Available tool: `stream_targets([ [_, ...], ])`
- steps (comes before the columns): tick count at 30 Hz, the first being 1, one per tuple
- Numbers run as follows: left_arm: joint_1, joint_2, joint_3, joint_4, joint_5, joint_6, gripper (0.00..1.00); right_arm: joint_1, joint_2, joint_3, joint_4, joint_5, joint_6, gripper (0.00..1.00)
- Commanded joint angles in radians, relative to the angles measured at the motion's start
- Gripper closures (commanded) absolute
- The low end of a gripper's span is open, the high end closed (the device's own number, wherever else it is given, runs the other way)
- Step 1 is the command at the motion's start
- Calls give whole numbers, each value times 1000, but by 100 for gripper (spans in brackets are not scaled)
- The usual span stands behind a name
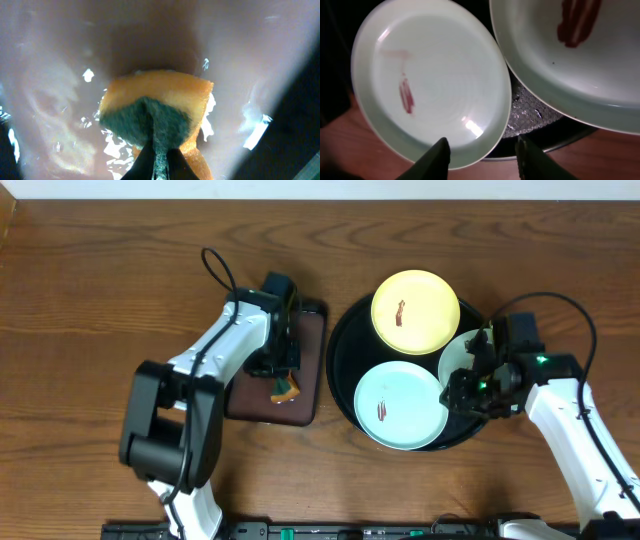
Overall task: Clean dirty plates on tray and stack at the side
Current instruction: 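Grip the rim of the right pale green plate with the right gripper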
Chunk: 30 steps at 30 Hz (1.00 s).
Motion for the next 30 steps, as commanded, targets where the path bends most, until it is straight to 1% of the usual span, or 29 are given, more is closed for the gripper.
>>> stream_targets([
  [1,5,-106,66,-55,5,6,92,15,2,-68,58,-15,-2,61],
  [5,5,-179,74,-96,5,6,93,55,2,-153,159,1,16,62],
  [7,5,-224,74,-114,5,6,93,79,2,-201,228,100,71,63],
  [8,5,-245,74,-123,5,6,92,87,2,-215,250,135,74,63],
  [13,5,-296,74,-140,5,6,93,91,2,-249,293,151,110,64],
  [14,5,-302,74,-144,6,6,92,91,2,-257,304,151,116,65],
  [17,5,-303,74,-150,6,6,93,93,2,-288,367,105,137,76],
  [18,5,-303,74,-150,6,6,93,93,2,-299,391,89,159,81],
  [19,5,-303,74,-151,6,6,93,93,2,-314,417,83,216,89],
  [21,5,-303,74,-157,6,6,92,93,2,-329,439,92,279,99],
  [23,5,-303,74,-162,6,6,93,93,2,-337,442,134,386,99],
  [25,5,-303,74,-163,21,6,93,93,2,-337,455,135,422,99],
  [28,4,-303,74,-163,26,6,92,93,2,-337,495,118,423,99],
  [30,4,-303,74,-163,40,6,93,93,2,-337,520,74,368,98],
])
